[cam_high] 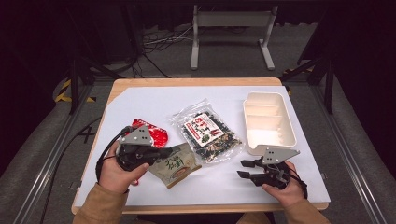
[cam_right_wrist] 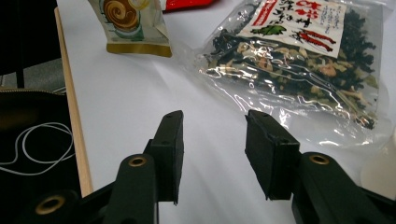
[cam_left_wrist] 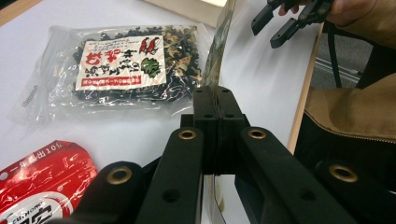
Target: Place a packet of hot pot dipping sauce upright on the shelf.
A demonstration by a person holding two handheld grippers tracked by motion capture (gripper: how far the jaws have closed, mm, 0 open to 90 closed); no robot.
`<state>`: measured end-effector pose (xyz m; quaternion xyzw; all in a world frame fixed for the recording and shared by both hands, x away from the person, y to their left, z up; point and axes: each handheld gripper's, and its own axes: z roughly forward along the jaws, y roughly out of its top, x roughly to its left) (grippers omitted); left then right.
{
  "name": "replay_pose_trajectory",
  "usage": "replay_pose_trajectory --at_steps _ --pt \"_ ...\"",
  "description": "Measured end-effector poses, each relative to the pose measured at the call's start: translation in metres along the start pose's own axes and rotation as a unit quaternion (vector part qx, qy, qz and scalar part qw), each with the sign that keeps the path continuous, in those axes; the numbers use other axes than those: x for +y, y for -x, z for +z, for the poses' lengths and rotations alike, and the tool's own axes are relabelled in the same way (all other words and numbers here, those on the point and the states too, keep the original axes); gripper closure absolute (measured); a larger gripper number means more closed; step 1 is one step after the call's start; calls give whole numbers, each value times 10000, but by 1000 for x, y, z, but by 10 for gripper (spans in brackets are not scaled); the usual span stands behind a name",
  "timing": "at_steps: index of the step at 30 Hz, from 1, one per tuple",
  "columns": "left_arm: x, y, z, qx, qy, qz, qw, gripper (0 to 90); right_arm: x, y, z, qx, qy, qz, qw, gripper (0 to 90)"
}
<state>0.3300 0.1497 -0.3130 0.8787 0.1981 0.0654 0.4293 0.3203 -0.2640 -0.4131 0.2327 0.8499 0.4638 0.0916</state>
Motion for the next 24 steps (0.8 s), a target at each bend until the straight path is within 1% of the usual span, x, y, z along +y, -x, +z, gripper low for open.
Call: replay_pose_trajectory --at_steps 3,7,8,13,15,19,24 --pt "2 2 -4 33 30 63 10000 897 6 -3 0 24 78 -56 10000 559" --pt "4 5 -13 74 117 130 9998 897 16 -7 1 71 94 -130 9998 551" --pt "4 5 -13 74 117 130 9998 897 16 -7 1 71 94 -130 9998 551" --pt "7 11 -19 11 220 216 9995 897 37 -15 7 257 145 -282 9992 506" --pt "9 13 -20 10 228 277 9994 898 48 -19 10 269 121 -397 9988 489" --pt "11 17 -19 -30 223 369 9991 897 66 -25 21 385 88 -577 9976 455" --pt "14 21 -19 -131 265 433 9986 898 85 -34 36 613 110 -765 9951 434"
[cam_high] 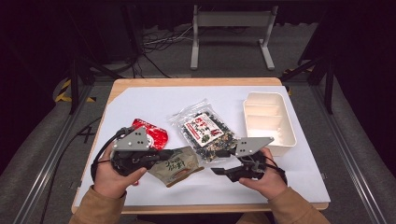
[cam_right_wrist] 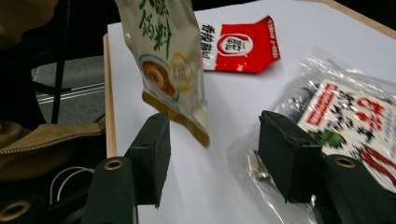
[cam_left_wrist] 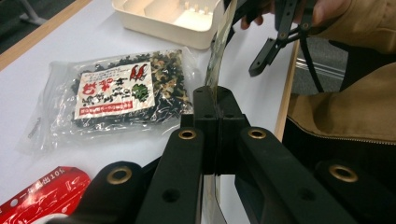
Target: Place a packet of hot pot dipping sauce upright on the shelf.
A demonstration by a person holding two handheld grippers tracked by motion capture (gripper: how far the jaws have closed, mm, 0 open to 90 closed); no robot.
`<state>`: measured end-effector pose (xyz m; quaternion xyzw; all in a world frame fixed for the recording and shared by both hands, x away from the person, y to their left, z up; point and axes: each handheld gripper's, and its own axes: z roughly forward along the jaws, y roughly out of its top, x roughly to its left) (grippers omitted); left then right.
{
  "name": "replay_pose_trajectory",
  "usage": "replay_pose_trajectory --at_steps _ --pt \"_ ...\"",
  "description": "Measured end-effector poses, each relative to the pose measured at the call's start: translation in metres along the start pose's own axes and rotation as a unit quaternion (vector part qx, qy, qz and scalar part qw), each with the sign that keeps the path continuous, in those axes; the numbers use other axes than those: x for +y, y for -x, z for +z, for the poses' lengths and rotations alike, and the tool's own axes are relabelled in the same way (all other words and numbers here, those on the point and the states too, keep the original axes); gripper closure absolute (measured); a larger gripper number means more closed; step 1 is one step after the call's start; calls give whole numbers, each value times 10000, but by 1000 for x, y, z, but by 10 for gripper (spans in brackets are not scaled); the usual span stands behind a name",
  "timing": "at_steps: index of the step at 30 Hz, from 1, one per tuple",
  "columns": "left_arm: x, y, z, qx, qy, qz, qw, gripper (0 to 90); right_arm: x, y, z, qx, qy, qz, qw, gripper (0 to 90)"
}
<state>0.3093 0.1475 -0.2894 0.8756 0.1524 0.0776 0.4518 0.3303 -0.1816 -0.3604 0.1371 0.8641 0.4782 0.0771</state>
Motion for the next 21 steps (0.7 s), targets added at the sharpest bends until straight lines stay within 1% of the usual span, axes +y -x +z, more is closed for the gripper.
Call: replay_pose_trajectory --at_steps 2,3,4,6,14,16,17,18,20,21 --pt "1 2 1 -35 30 17 10000 897 5 -1 5 89 32 -54 9999 430" --pt "3 4 1 -39 25 51 10000 897 8 -1 9 173 50 -51 9998 426" --pt "3 4 1 -39 25 51 10000 897 8 -1 9 173 50 -51 9998 426" --pt "5 6 3 -85 -1 101 9999 897 14 -4 17 312 66 -92 9994 419" --pt "9 10 9 -251 20 187 9995 897 22 -7 30 459 45 -257 9986 423" --pt "9 11 10 -272 17 197 9994 897 24 -7 33 555 -17 -220 9982 435" --pt "10 11 11 -273 1 212 9994 897 24 -6 34 582 -42 -264 9979 454" --pt "10 11 11 -273 1 212 9994 897 24 -6 34 582 -42 -264 9979 454" --pt "10 12 13 -293 -15 229 9993 897 25 -6 36 609 -91 -373 9974 515" --pt "10 12 14 -294 -28 244 9993 897 25 -5 37 687 -122 -367 9969 534"
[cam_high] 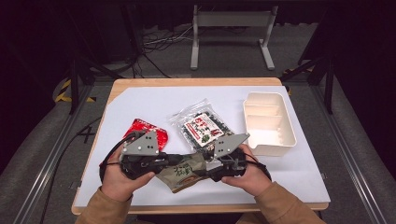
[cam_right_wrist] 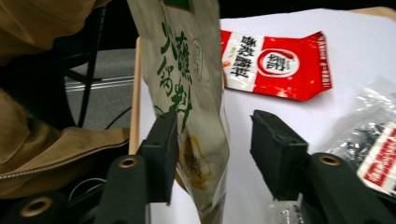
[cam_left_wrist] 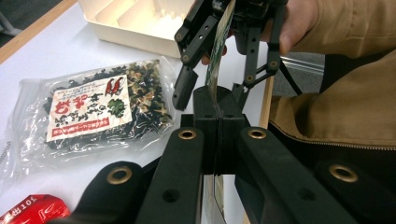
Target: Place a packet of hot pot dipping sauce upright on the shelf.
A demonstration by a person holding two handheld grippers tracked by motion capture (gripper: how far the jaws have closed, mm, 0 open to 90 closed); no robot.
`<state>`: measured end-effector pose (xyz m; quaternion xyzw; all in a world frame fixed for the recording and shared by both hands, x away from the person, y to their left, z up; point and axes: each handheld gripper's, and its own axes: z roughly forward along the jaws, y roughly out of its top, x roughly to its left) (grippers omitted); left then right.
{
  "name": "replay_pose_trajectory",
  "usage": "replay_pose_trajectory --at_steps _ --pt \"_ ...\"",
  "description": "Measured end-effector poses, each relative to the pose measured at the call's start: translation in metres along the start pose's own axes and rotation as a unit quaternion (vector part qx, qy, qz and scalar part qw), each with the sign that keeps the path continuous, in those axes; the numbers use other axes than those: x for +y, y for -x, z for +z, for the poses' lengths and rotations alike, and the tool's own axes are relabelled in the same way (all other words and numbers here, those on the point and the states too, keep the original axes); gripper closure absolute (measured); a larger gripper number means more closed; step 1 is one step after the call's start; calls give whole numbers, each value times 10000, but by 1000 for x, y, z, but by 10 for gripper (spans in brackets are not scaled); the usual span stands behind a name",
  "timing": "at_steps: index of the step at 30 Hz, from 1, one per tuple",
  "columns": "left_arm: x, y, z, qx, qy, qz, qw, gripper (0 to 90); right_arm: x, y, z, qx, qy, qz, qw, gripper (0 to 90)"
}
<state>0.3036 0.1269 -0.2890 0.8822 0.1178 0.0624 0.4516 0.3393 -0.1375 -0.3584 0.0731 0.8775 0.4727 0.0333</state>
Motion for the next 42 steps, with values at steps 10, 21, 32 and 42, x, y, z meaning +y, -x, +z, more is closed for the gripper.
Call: replay_pose_trajectory --at_steps 10,21,32,42 --pt "0 1 4 21 -41 24 10000 897 3 4 4 317 22 -113 9994 747" --pt "0 0 7 50 -106 12 9999 897 4 2 10 438 -276 -148 9986 844" --pt "-2 -3 9 69 -69 -98 9999 855 3 2 9 458 -351 109 9983 893" --pt "-7 -9 -2 276 308 -387 9984 526 -2 7 -4 388 -342 314 9982 897"
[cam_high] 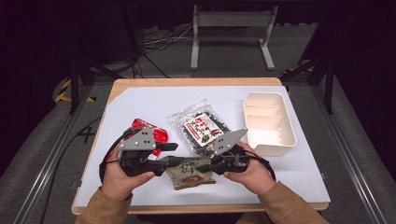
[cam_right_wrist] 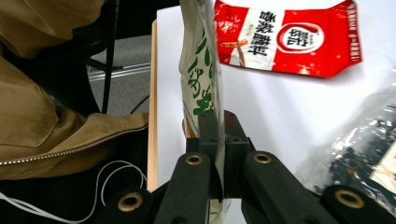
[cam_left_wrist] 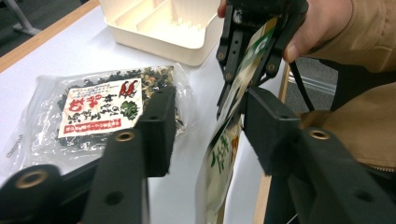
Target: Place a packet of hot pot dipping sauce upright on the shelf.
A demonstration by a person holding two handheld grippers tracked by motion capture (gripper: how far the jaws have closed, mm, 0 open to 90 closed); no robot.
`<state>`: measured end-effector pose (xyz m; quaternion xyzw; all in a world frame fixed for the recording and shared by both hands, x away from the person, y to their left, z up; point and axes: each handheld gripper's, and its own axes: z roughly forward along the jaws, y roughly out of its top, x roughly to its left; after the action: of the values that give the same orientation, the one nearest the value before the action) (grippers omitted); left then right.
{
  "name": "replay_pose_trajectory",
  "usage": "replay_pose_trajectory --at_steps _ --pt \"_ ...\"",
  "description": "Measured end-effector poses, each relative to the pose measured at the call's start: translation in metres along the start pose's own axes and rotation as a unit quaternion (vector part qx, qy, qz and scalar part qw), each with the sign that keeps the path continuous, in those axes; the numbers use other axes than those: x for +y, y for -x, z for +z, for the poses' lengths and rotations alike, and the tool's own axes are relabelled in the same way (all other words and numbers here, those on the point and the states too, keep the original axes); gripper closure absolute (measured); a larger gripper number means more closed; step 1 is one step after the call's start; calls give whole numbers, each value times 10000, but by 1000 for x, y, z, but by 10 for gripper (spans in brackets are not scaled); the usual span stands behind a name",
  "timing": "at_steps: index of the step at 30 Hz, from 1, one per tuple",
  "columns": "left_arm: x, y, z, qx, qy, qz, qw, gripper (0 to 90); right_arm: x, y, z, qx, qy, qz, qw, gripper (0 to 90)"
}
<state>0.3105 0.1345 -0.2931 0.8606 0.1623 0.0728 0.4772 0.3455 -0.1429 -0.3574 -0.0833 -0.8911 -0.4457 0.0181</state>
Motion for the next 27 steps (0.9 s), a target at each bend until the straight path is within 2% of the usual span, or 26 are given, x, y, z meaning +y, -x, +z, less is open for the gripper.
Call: replay_pose_trajectory --at_steps 6,14,21,25,27 --pt "-2 -3 -5 87 133 -59 9999 449 -3 4 -14 -93 66 88 9999 897" --pt "-9 -12 -10 173 188 -263 9993 403 -5 11 -46 -446 213 220 9985 897" --pt "-16 -20 -10 279 215 -384 9986 376 -3 17 -68 -777 301 176 9964 897" --pt "-22 -28 -9 496 306 -508 9970 316 -1 20 -82 -952 338 209 9947 897" --pt "-23 -29 -9 519 323 -550 9966 301 -1 21 -85 -984 360 222 9943 897"
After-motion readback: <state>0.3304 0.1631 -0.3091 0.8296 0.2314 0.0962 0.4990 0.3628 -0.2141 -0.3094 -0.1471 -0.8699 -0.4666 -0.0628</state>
